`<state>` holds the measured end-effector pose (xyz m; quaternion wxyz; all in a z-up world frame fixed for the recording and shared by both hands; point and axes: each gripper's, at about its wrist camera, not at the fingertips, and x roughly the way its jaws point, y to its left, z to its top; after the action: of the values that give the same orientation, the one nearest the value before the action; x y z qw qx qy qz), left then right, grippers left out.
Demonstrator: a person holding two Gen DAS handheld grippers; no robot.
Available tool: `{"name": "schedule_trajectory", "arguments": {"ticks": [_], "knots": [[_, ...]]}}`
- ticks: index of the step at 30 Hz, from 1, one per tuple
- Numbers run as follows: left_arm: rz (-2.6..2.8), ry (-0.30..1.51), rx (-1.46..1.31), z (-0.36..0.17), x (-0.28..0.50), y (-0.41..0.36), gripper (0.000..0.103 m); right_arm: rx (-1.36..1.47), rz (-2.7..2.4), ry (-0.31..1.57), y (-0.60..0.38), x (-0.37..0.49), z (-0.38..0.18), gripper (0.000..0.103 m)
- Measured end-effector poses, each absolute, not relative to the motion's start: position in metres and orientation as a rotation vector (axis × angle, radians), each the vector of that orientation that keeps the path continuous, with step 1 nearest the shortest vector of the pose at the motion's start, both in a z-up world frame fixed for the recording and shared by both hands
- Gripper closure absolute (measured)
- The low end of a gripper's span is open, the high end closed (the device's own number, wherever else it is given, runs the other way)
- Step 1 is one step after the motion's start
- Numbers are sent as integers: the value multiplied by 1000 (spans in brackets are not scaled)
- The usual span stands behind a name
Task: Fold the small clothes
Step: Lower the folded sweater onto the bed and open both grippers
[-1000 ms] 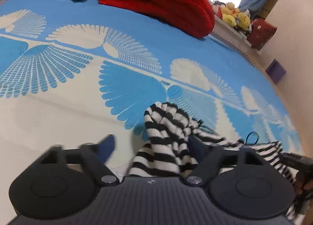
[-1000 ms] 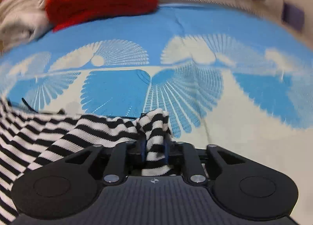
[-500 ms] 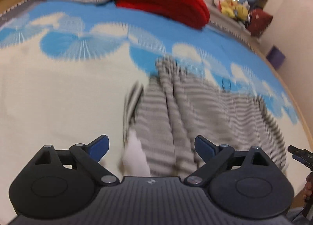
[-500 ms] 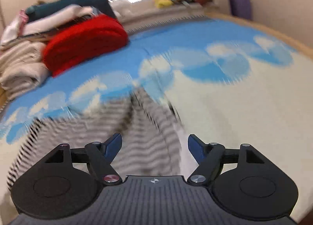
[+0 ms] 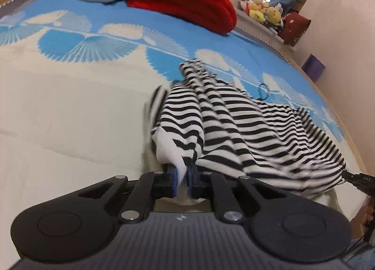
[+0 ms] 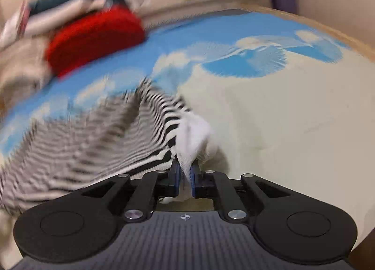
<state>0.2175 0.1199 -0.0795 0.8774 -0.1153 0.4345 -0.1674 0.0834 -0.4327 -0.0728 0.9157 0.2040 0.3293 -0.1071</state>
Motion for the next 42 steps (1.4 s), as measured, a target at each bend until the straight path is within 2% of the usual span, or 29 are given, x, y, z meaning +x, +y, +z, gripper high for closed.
{"name": "schedule_trajectory", "arguments": {"ticks": [4,8,12,26,28,32,33,34,35,38,40,42], "knots": [[-347,908,-176,-80,218,123,94,471,-219,714,-446,89,-80,95],[-329,822,-61,-70,206,119,96,456,-199,673,-443,84,-73,95],[-290,826,54,-79,208,115,97,426,-225,745,-448,92,-82,95],[-191,687,246,-76,199,104,97,404,-250,714,-447,92,-78,95],[-218,723,187,-77,193,111,97,399,-261,729,-447,92,-82,95],[-238,927,3,-99,204,139,95,389,-252,833,-452,98,-98,95],[-230,942,-7,-103,206,141,89,374,-252,872,-450,100,-104,94],[-209,936,-16,-101,207,144,79,360,-248,875,-448,101,-105,92],[-182,921,-23,-98,207,147,75,333,-244,866,-445,100,-103,87],[-73,845,-5,-81,202,157,71,284,-303,792,-440,88,-90,49],[-96,784,-128,-68,197,169,53,263,-338,687,-434,74,-77,47],[-153,738,-206,-62,198,167,52,230,-339,589,-423,70,-69,47]]}}
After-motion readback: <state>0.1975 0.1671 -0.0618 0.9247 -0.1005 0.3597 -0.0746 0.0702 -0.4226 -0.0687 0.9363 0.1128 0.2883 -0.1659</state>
